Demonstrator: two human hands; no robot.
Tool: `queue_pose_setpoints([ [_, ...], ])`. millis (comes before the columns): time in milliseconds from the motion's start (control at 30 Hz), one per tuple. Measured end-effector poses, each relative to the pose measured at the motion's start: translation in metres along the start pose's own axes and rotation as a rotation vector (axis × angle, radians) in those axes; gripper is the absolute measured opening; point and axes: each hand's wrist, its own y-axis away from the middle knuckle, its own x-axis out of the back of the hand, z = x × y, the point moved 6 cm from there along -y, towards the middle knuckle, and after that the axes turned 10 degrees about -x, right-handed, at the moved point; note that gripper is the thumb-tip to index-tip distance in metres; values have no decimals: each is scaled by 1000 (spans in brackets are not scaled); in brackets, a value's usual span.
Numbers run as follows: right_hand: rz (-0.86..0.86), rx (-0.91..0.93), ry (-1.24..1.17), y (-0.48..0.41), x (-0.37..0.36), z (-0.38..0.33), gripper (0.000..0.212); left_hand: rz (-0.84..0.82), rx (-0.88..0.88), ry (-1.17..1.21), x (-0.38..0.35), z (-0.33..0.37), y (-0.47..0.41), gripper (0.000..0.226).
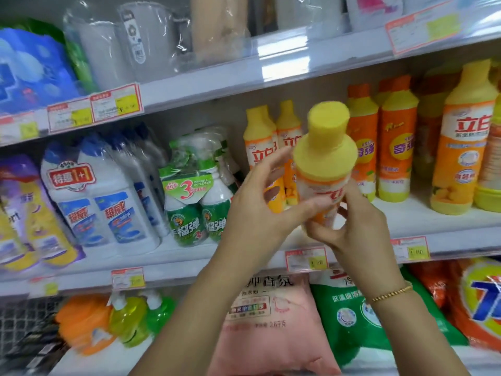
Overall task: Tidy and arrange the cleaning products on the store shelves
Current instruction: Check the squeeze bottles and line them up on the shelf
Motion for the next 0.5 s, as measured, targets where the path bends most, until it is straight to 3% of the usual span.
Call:
queue_pose_setpoints([
  [100, -137, 54, 77, 13, -1, -27, 46, 37, 47, 30, 4, 17, 16, 65],
  [333, -193, 127, -67, 36, -27, -49, 57, 89, 65, -133, 34, 44, 46, 53],
  [500, -309, 163, -117, 56, -50, -57, 53, 157, 102, -181, 60, 49, 74, 59],
])
